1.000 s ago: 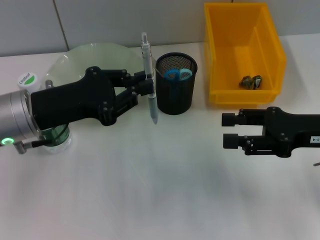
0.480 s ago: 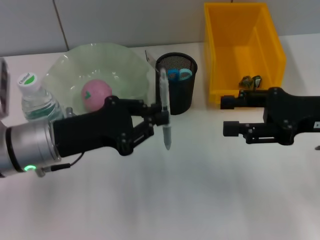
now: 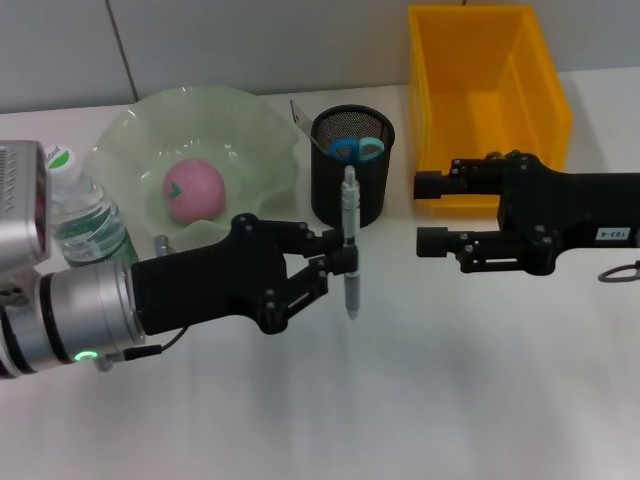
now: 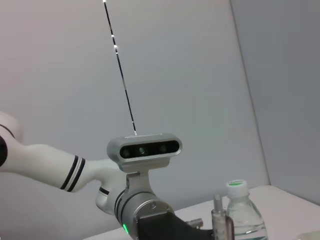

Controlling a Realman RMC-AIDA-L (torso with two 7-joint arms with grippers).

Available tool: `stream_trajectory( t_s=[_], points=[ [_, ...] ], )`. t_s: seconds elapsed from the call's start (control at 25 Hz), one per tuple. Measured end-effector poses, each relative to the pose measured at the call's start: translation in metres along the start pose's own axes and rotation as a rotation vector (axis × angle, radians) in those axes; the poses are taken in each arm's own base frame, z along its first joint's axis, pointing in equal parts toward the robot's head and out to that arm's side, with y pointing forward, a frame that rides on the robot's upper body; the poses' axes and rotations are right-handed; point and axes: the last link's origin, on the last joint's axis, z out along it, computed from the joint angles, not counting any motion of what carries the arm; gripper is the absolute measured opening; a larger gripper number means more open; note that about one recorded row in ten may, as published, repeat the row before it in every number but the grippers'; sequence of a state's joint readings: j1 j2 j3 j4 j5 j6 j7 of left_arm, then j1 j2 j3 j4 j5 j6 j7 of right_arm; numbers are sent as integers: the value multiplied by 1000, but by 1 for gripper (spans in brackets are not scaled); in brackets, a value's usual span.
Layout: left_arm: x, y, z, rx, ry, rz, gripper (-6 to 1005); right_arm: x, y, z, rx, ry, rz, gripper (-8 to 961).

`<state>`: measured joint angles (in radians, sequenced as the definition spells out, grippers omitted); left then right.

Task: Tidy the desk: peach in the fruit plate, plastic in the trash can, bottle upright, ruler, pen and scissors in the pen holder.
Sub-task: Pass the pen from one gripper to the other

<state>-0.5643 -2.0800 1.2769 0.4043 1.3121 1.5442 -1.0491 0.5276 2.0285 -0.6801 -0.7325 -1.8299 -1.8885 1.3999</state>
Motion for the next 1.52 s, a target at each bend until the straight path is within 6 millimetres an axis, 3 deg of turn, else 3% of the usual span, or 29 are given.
stream_trajectory(
  t_s=[0.36, 0.96, 1.52],
  points=[
    [-3, 4, 10, -14, 0, -13, 144, -3, -4, 13, -15, 10, -37, 692],
    [-7, 5, 8, -2, -7, -10, 144, 10, -4, 32, -27, 43, -48, 692],
    [-10, 7, 8, 0, -9, -16, 144, 8, -7, 43, -31, 36, -64, 691]
  ],
)
